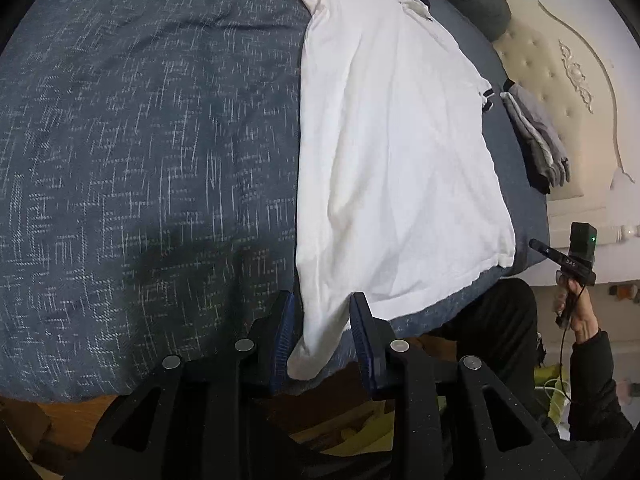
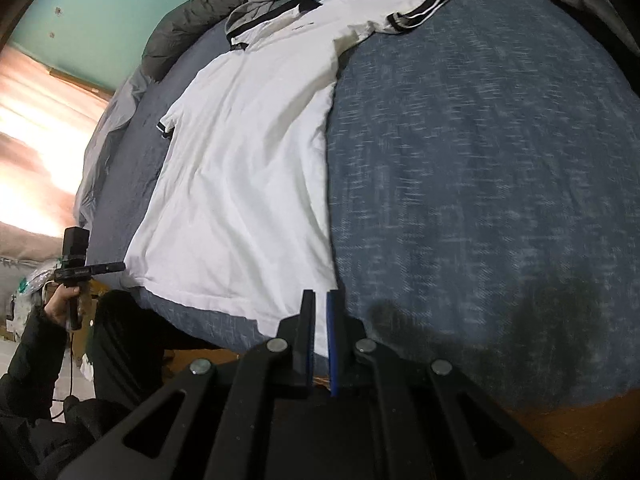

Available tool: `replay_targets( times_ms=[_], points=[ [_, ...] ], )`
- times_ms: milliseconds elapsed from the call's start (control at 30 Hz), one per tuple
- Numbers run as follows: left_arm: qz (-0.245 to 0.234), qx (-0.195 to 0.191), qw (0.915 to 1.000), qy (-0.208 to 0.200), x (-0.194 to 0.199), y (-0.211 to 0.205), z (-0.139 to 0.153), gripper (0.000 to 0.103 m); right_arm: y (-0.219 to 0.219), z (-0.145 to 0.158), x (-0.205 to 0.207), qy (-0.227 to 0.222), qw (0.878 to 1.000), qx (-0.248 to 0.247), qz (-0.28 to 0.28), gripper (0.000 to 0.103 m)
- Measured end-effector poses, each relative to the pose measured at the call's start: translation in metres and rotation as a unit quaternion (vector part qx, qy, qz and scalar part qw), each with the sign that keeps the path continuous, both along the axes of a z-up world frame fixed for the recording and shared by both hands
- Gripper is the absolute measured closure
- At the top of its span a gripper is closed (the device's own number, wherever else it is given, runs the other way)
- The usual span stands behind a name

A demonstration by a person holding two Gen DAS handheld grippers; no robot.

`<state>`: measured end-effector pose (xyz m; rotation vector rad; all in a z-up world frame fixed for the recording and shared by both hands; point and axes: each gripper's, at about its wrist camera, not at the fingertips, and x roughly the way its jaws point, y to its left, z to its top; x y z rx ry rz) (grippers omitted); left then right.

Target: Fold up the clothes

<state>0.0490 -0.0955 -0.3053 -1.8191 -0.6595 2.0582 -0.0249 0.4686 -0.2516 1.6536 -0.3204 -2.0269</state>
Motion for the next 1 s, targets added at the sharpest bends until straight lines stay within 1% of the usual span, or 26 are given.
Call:
replay_targets(
  times_ms=[33,100,133,333,433,500,667,700,733,767,867,967,1000],
  points=[
    [0.004,0.000,1.0000,0.002,-0.002,-0.001,0.001,0.071,-0.004,-0.002,-0.002,-0.002,1.000,0.007,0.003,0.082],
    [0.014,0.001,0.9999,0.008,-0.007,-0.003,0.002,0.070,-0.012,-0.008,-0.007,-0.009,1.000,0.019,0.009,0.070],
    [0.020,0.000,0.9997,0.010,-0.010,-0.005,0.002,0.069,-0.016,-0.014,-0.010,-0.017,1.000,0.019,0.012,0.069],
    [0.030,-0.008,0.9995,0.010,-0.024,-0.003,-0.004,0.069,-0.031,-0.037,-0.012,-0.048,0.997,0.048,0.031,0.069],
    [0.048,-0.005,0.9987,0.018,-0.034,-0.007,-0.006,0.069,-0.031,-0.040,-0.010,-0.049,0.997,0.047,0.031,0.069],
    [0.052,-0.003,0.9984,0.021,-0.043,-0.007,-0.008,0.069,-0.030,-0.041,-0.010,-0.051,0.998,0.039,0.026,0.069],
    [0.044,-0.023,0.9985,0.024,-0.060,0.004,-0.017,0.071,-0.028,-0.041,-0.009,-0.054,0.998,0.035,0.022,0.069],
    [0.040,-0.028,0.9985,0.025,-0.062,0.005,-0.019,0.072,-0.028,-0.041,-0.008,-0.054,0.998,0.034,0.023,0.069],
    [0.035,-0.030,0.9987,0.022,-0.064,0.008,-0.022,0.081,-0.029,-0.041,-0.008,-0.054,0.998,0.035,0.023,0.069],
    [0.035,-0.030,0.9987,0.020,-0.065,0.008,-0.023,0.098,-0.028,-0.041,-0.008,-0.054,0.998,0.035,0.024,0.069],
    [0.042,-0.018,0.9986,0.024,-0.066,0.002,-0.019,0.099,-0.027,-0.041,-0.008,-0.052,0.998,0.033,0.021,0.071],
    [0.055,-0.006,0.9977,0.039,-0.065,-0.010,-0.008,0.099,-0.025,-0.040,-0.009,-0.048,0.998,0.031,0.022,0.077],
    [0.065,-0.005,0.9970,0.043,-0.065,-0.016,-0.005,0.099,-0.025,-0.040,-0.009,-0.048,0.998,0.031,0.023,0.081]
  ],
)
